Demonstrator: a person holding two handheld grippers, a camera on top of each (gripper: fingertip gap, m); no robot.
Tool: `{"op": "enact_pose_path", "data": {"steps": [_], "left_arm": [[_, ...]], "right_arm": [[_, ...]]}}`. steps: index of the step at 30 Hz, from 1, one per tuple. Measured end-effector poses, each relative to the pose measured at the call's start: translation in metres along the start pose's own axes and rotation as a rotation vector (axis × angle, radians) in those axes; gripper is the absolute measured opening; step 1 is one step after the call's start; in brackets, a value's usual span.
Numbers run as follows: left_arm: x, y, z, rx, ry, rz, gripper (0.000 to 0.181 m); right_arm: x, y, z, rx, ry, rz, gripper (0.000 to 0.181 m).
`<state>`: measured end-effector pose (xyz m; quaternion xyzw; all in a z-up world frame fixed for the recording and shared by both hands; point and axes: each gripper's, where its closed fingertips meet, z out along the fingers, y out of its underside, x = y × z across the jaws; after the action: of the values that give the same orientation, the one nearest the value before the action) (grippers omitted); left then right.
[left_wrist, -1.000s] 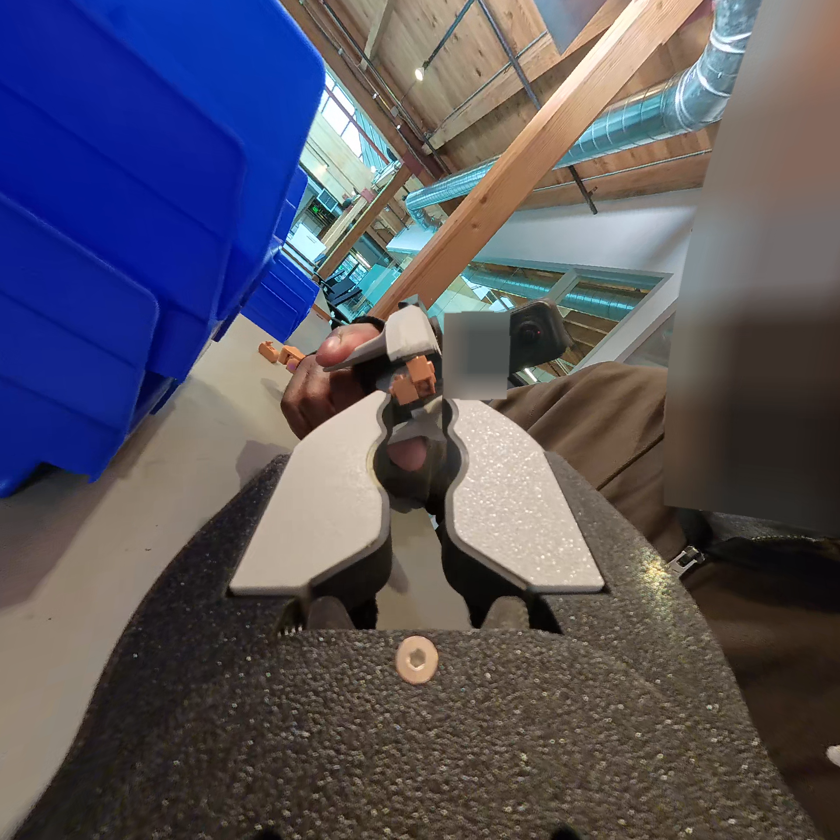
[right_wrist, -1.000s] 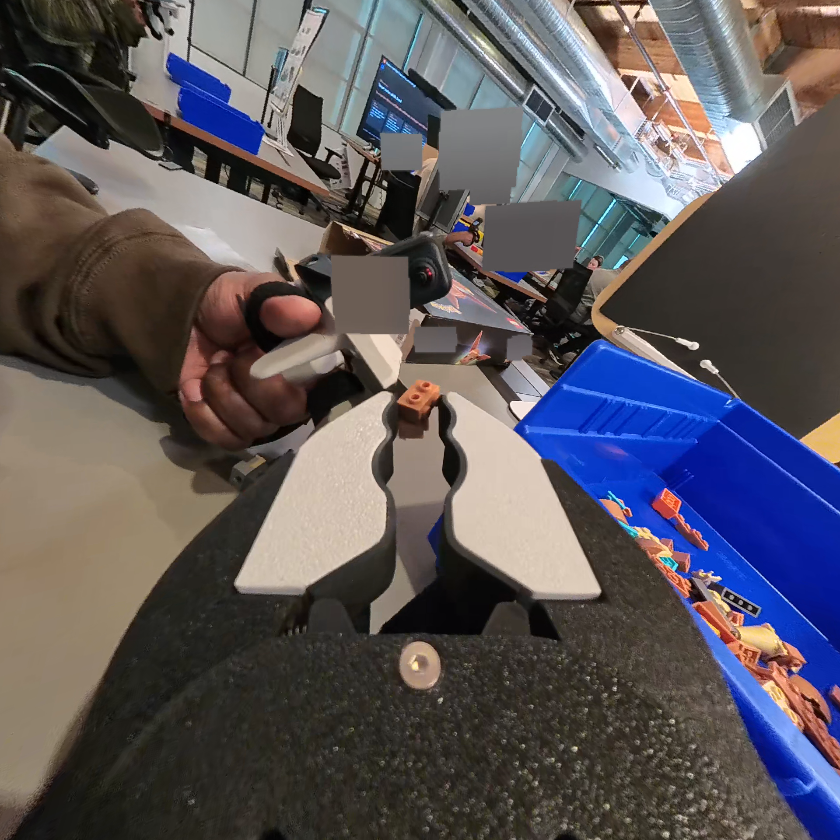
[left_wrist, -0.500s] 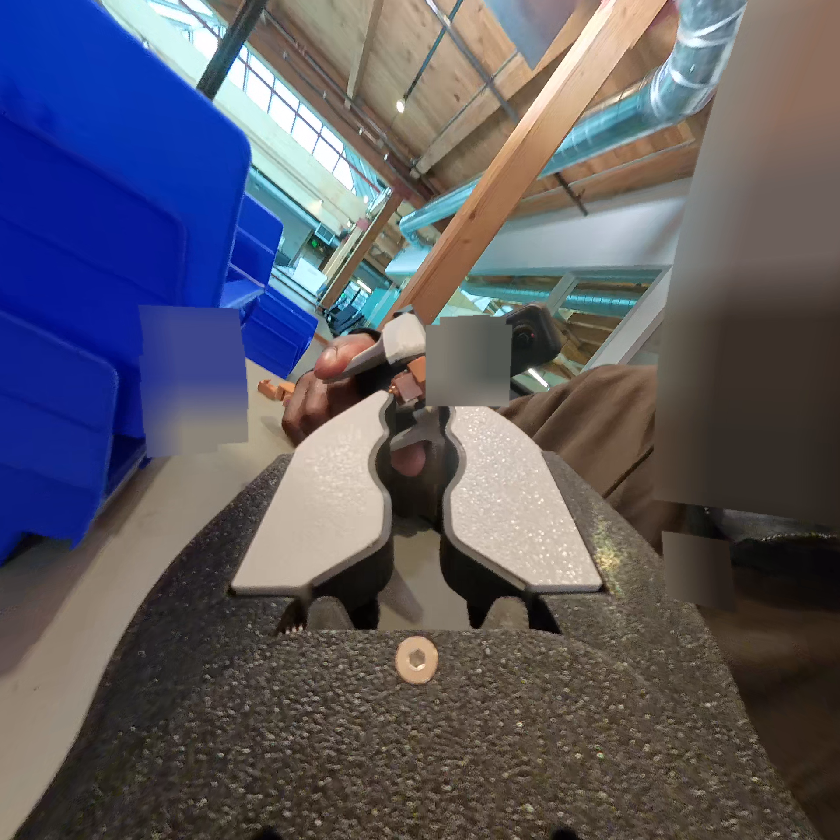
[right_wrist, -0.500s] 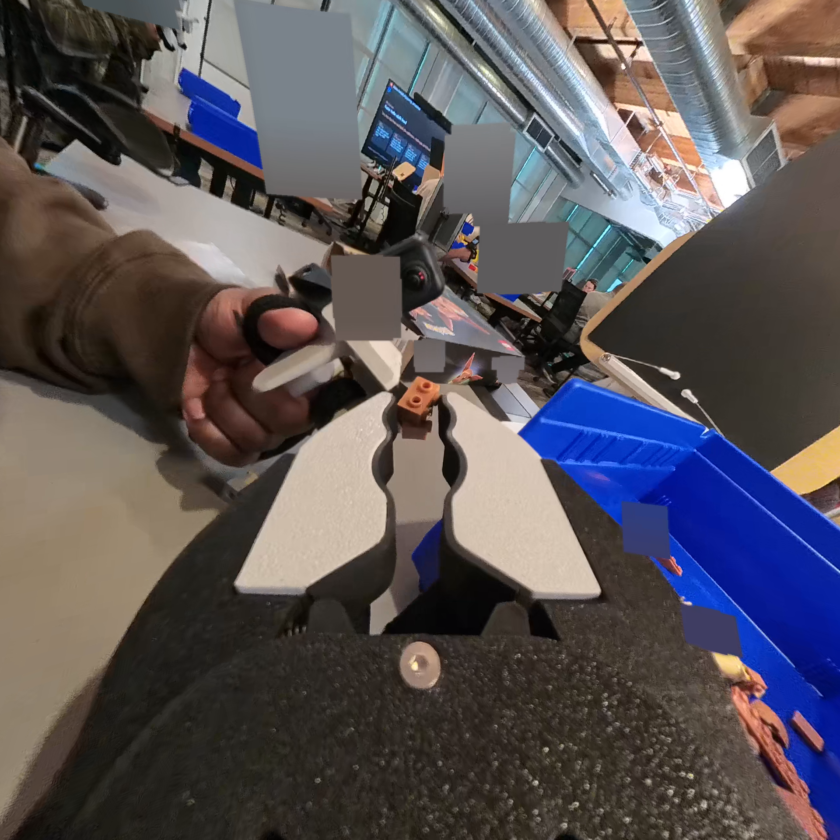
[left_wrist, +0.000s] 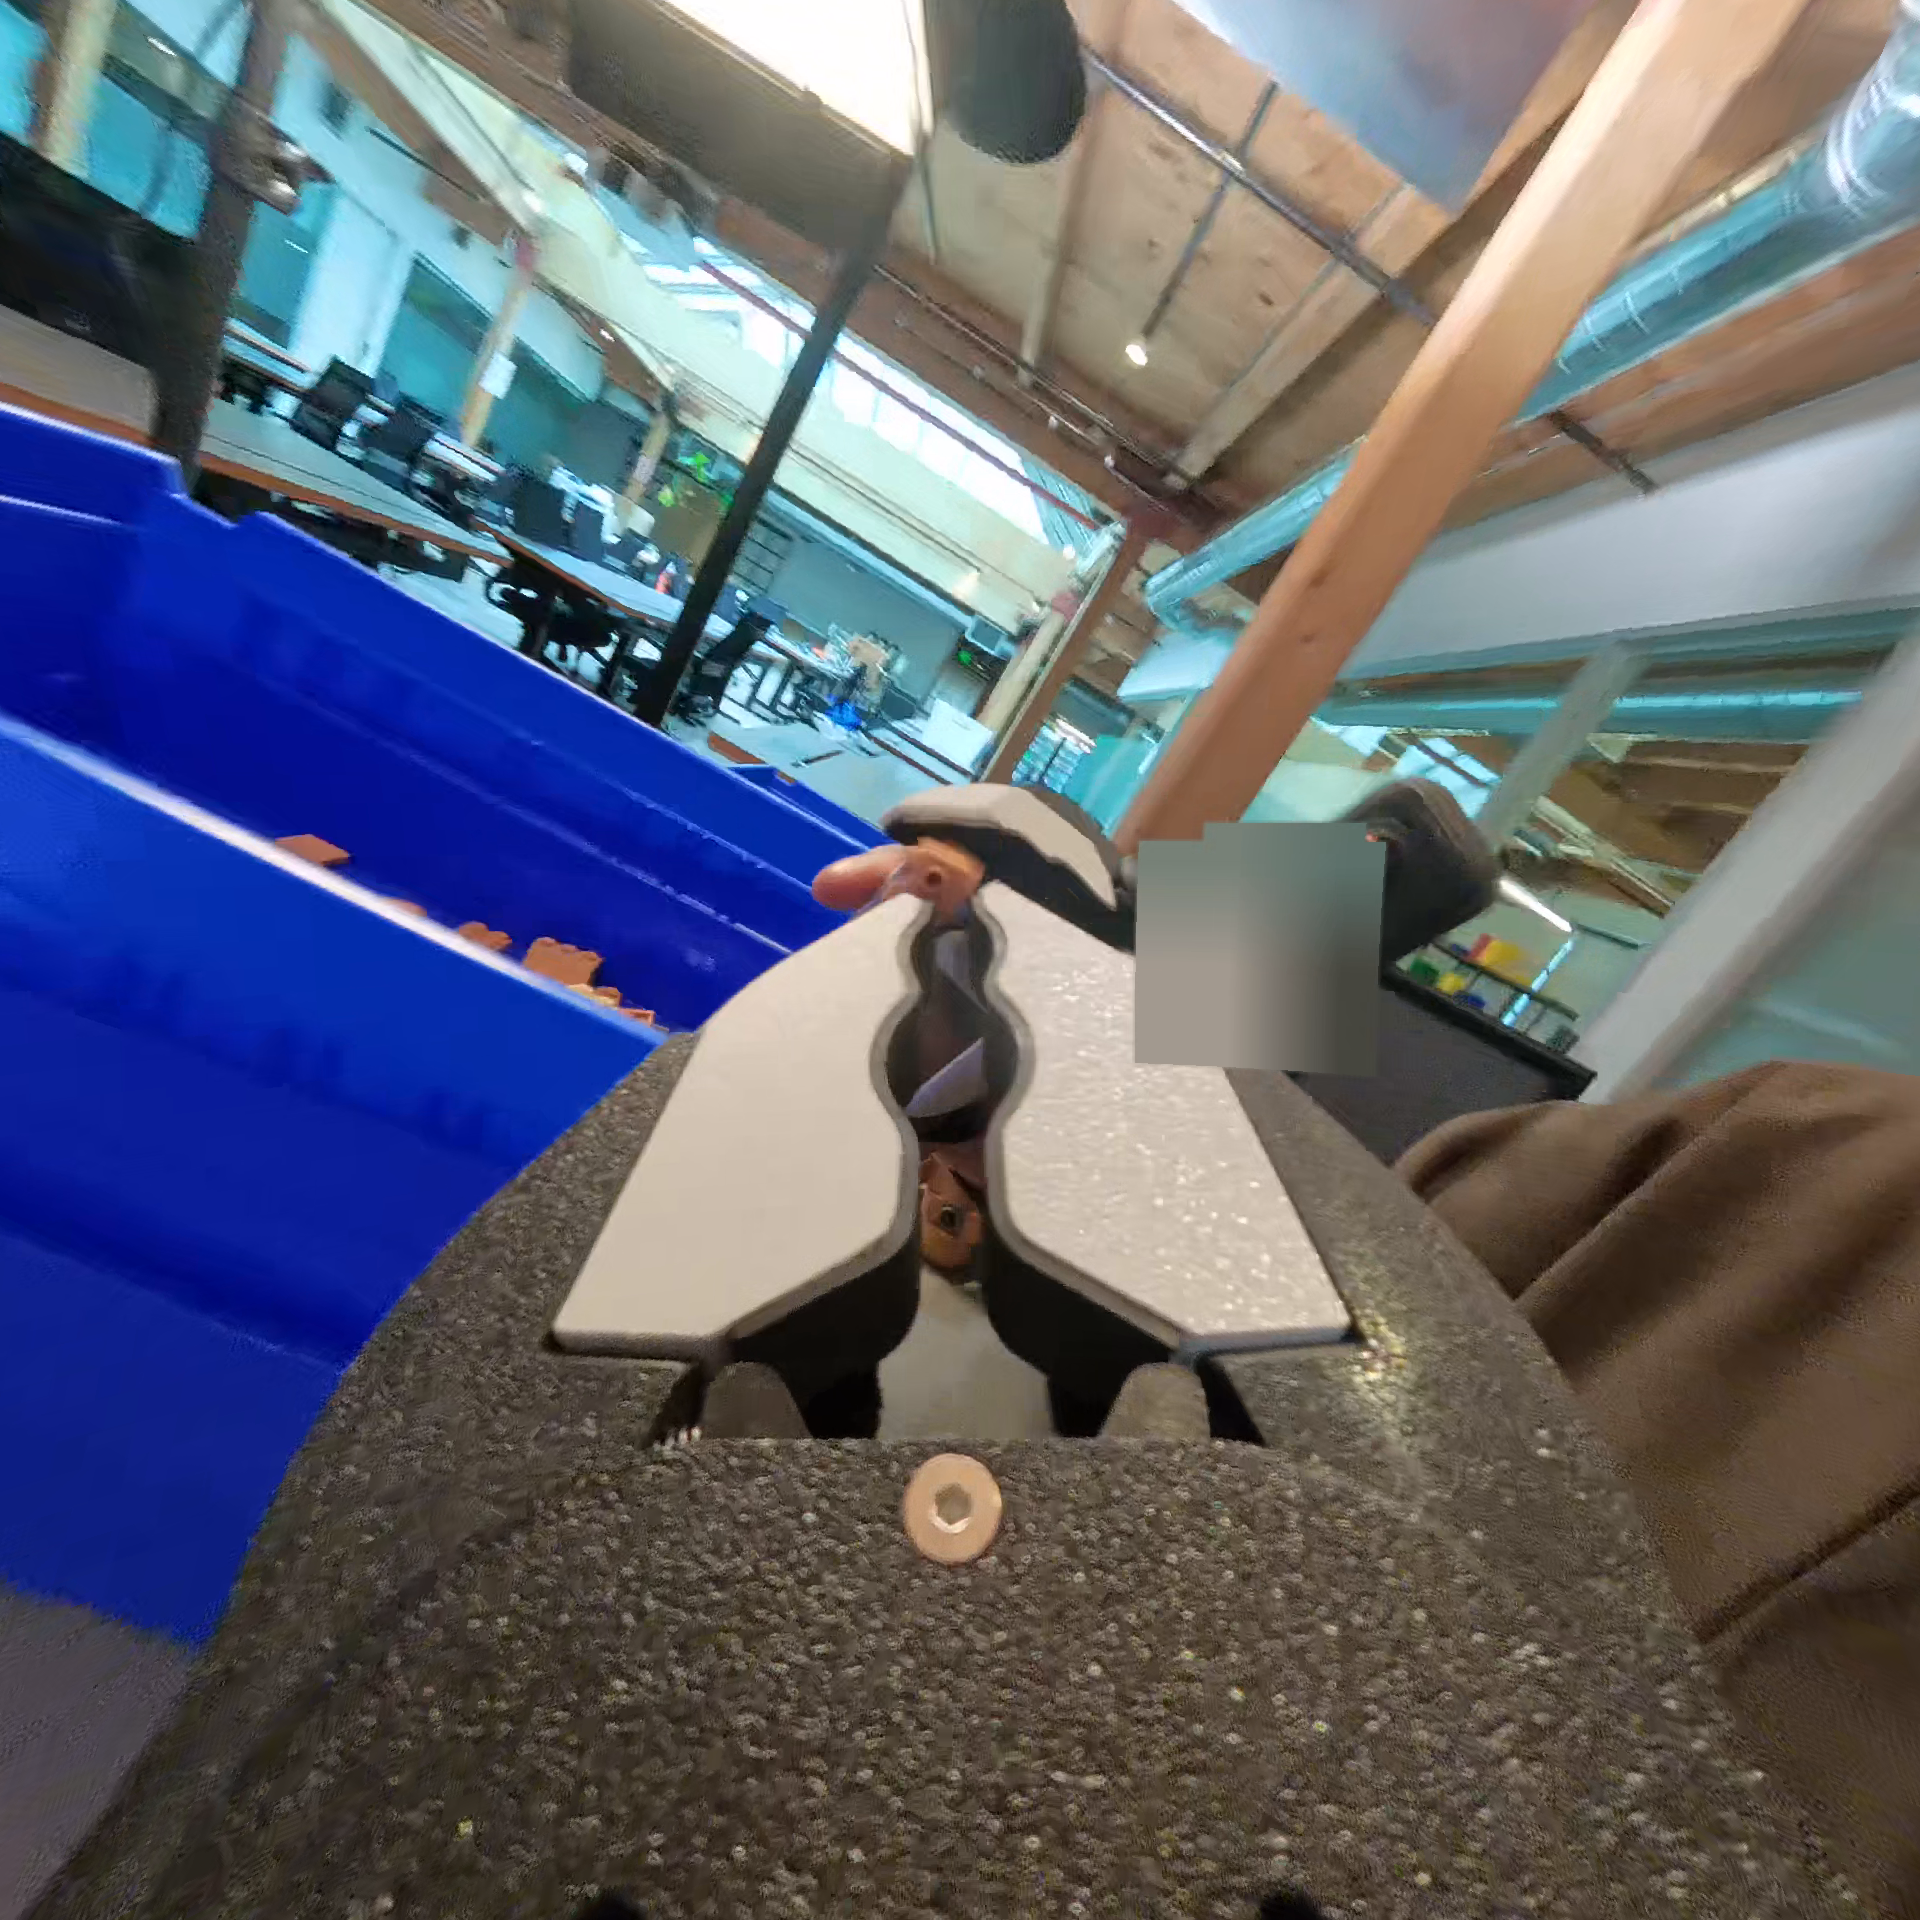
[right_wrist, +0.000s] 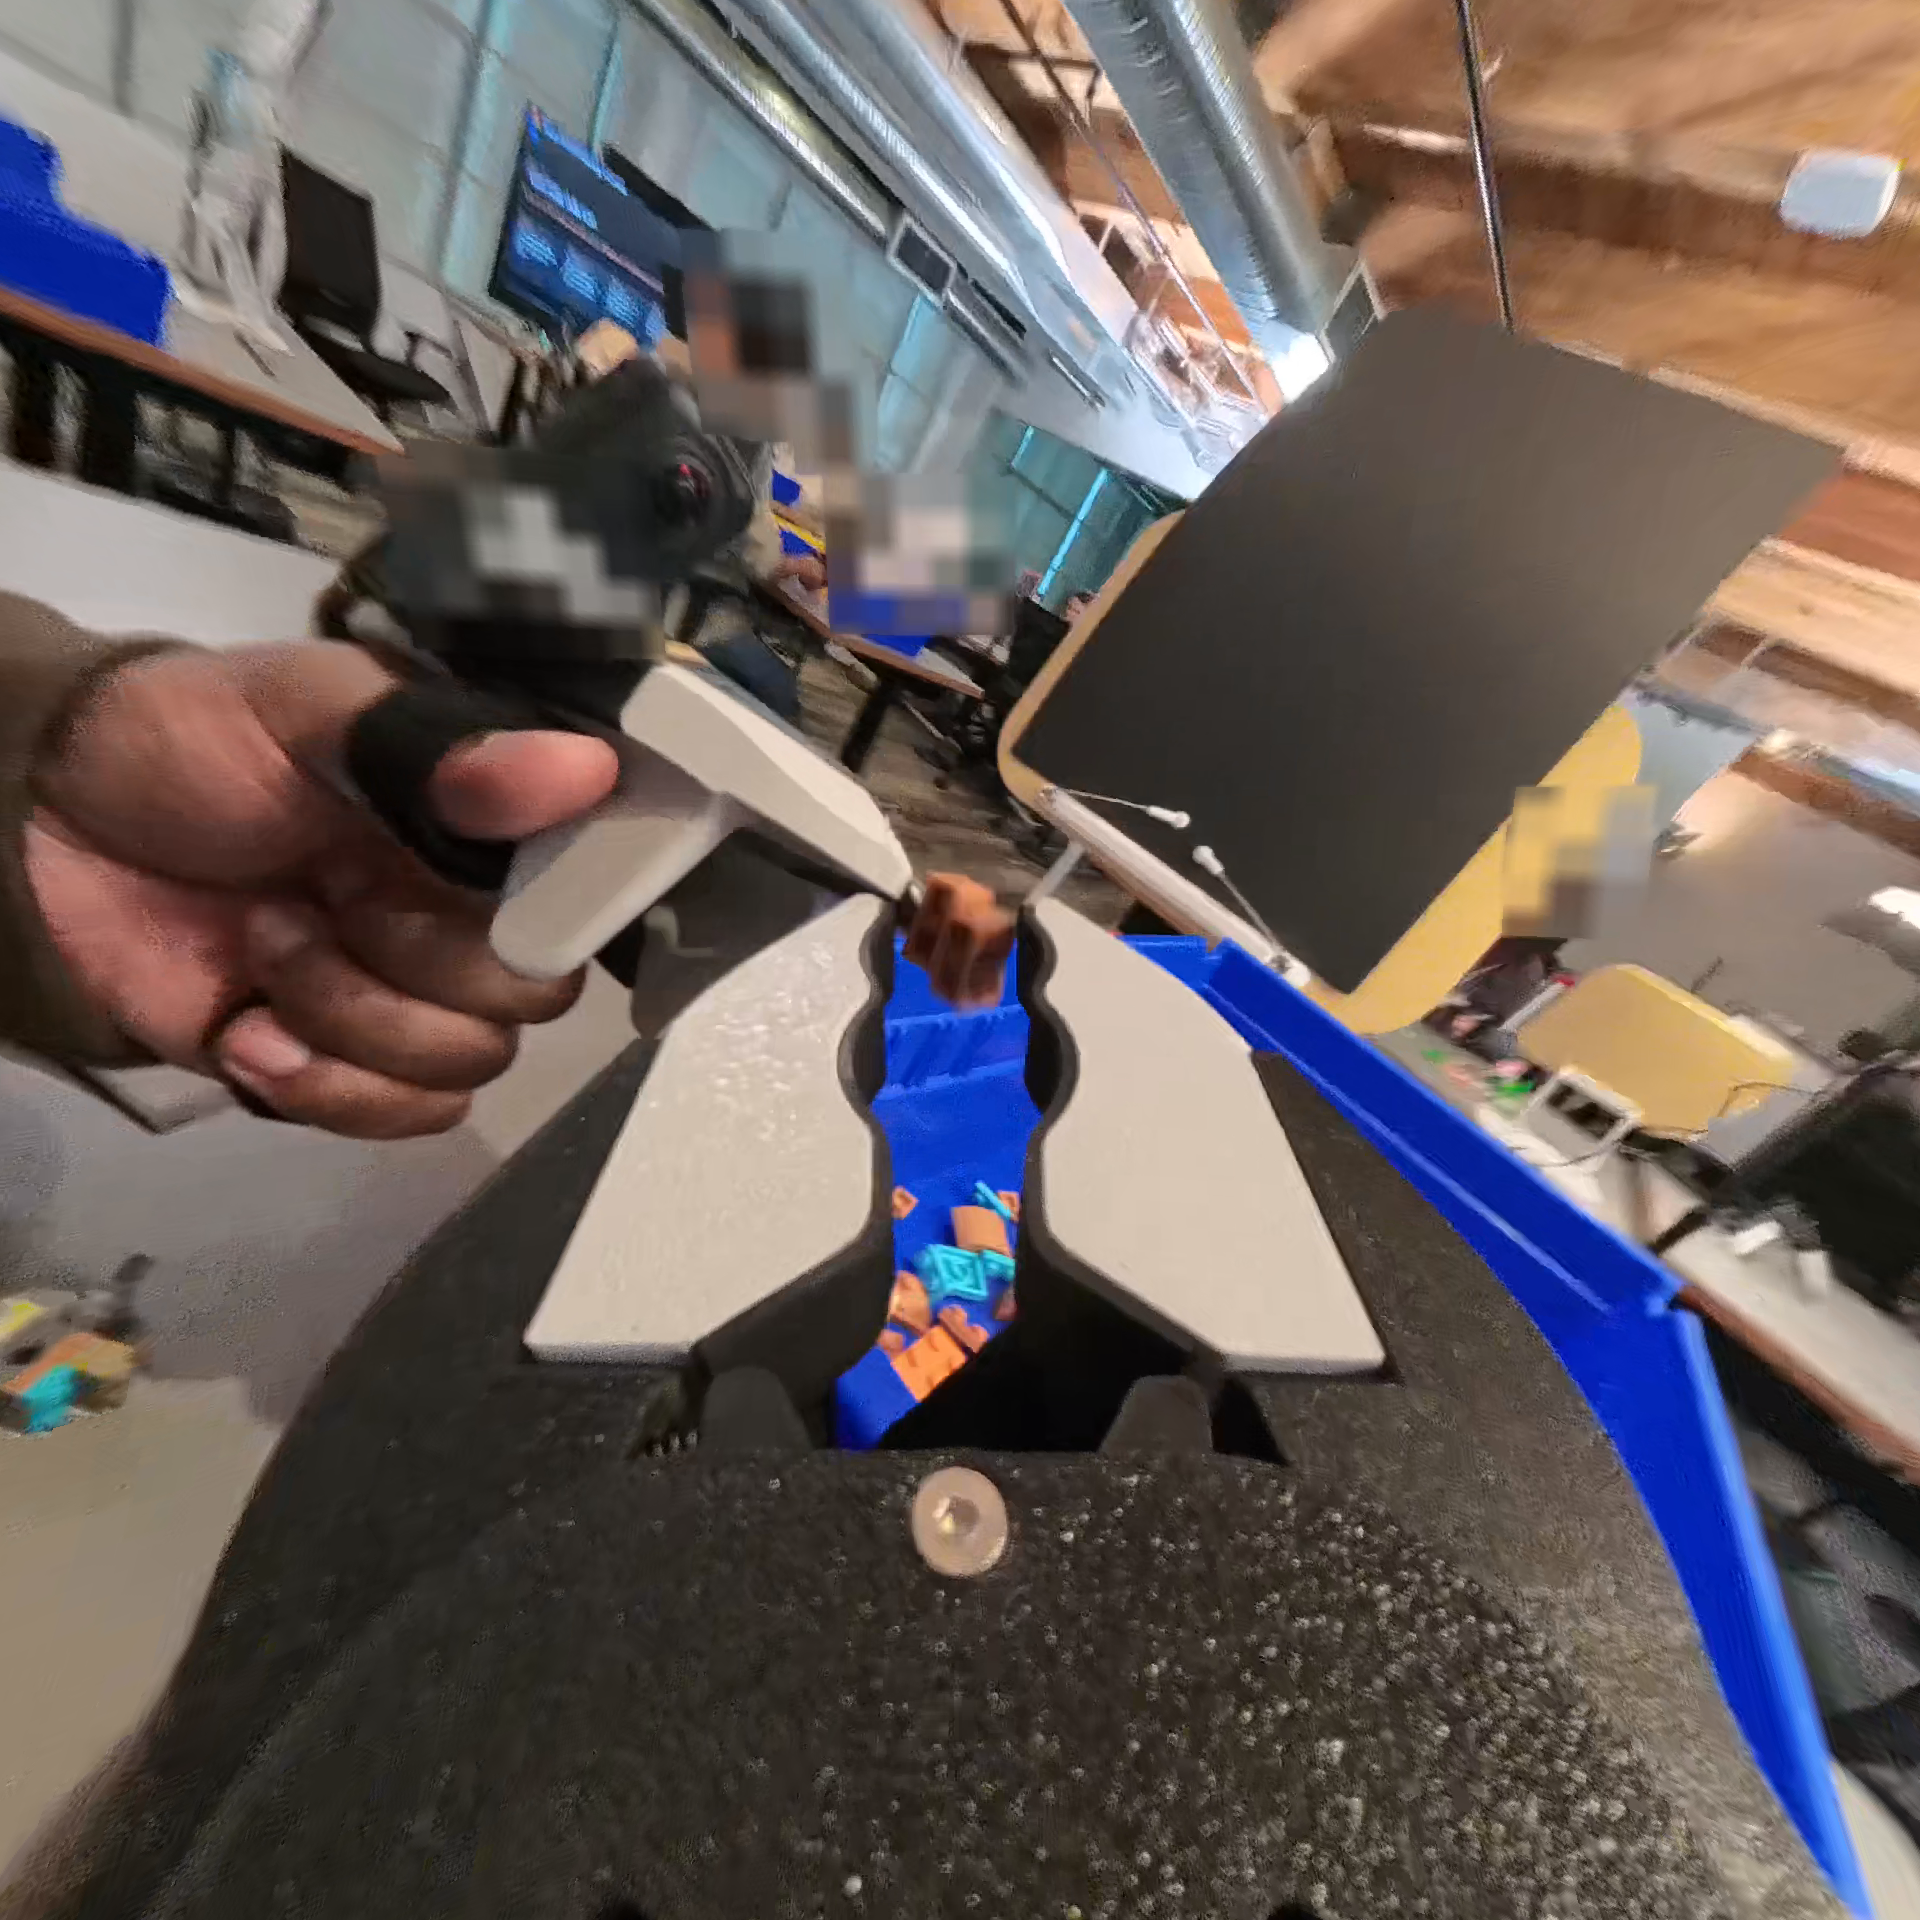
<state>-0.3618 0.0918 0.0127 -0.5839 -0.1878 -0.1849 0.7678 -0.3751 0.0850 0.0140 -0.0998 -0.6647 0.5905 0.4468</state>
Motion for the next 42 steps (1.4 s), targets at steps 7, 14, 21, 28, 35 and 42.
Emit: {"op": "enact_pose_path", "data": {"steps": [7, 14, 21, 28, 35, 42], "left_arm": [[-0.009, 0.008, -0.003, -0.028, -0.136, 0.08, 0.006], [-0.005, 0.014, -0.031, -0.075, -0.177, 0.137, 0.01], [-0.014, 0.046, -0.094, -0.331, -0.274, 0.352, 0.023], [-0.017, 0.091, -0.127, -0.489, -0.201, 0.329, 0.033], [-0.01, 0.134, -0.146, -0.781, -0.159, 0.327, 0.038], [-0.013, 0.168, -0.16, -0.999, -0.165, 0.361, 0.041]], "right_arm": [[0.005, 0.013, -0.001, -0.088, 0.021, 0.121, 0.033], [-0.006, 0.004, -0.016, -0.027, -0.06, 0.146, 0.022], [-0.128, 0.042, -0.029, -0.246, -0.569, 0.151, 0.02], [-0.207, 0.105, -0.033, -0.495, -0.829, 0.007, 0.034], [-0.202, 0.112, -0.028, -0.468, -0.88, -0.026, 0.032], [-0.22, 0.117, -0.026, -0.472, -0.957, -0.132, 0.018]]}}
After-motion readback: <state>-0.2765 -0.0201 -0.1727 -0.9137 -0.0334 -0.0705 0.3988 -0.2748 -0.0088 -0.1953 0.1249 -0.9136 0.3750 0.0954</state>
